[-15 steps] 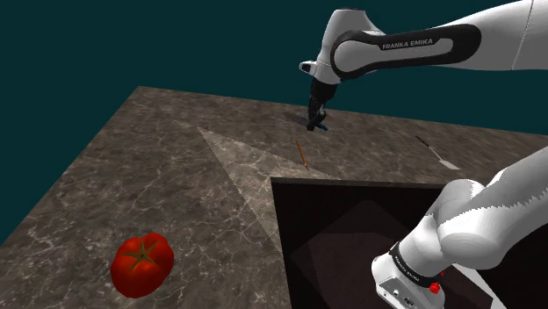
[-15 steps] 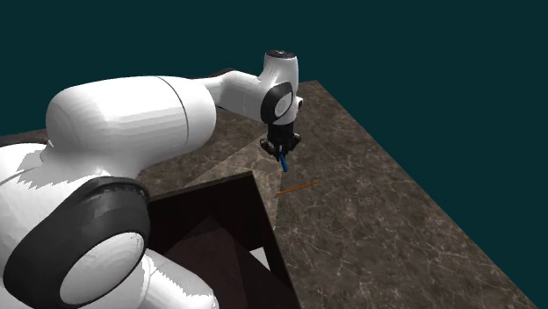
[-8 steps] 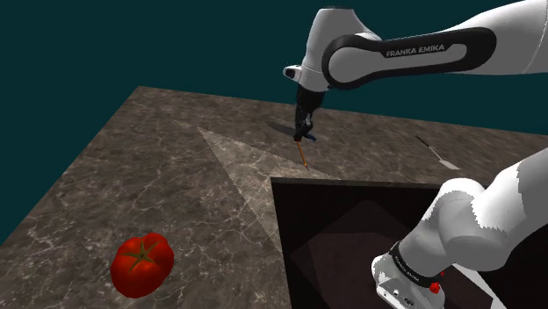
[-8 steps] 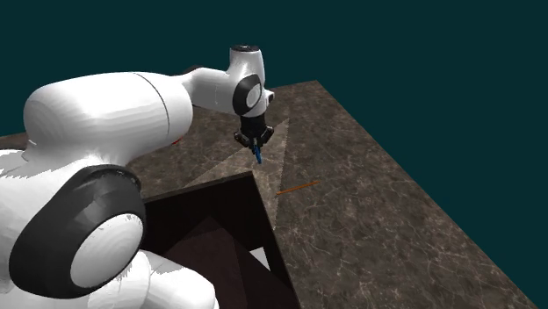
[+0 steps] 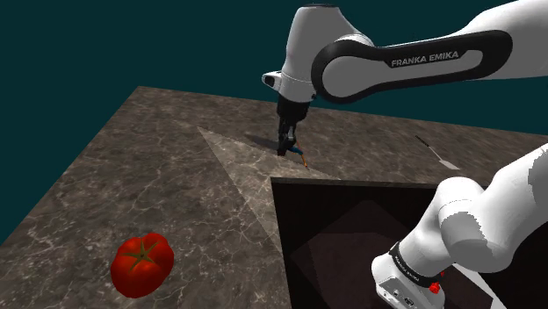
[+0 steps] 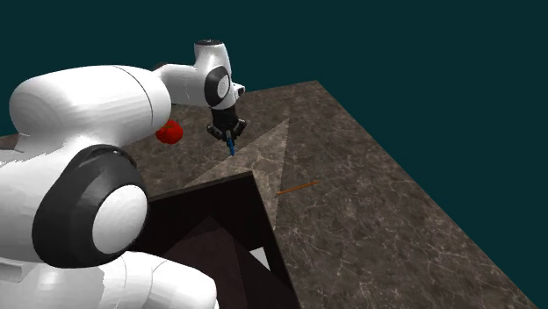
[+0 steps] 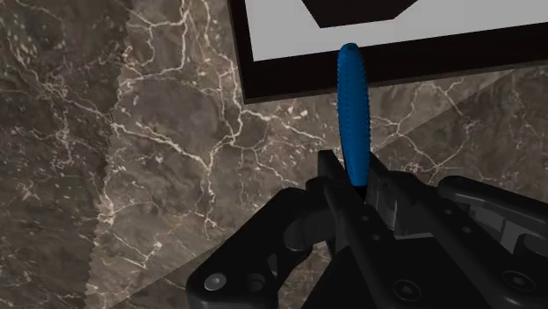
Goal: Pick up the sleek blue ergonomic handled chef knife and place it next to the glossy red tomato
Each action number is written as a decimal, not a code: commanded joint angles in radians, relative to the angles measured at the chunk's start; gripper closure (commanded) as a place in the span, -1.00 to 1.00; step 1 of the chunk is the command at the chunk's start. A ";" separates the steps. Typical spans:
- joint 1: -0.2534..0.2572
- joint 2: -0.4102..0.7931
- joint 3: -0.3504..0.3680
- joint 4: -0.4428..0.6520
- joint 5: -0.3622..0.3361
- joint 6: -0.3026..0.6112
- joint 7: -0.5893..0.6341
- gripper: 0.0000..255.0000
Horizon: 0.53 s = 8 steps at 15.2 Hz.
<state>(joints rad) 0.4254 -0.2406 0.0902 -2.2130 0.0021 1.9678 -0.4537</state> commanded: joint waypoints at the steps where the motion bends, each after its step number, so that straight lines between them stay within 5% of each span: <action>1: 0.022 0.021 0.034 0.024 0.007 -0.004 0.055 1.00; 8: 0.091 0.116 0.138 0.129 0.010 -0.015 0.227 1.00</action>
<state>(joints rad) 0.5078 -0.1417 0.2156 -2.0976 0.0131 1.9495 -0.2494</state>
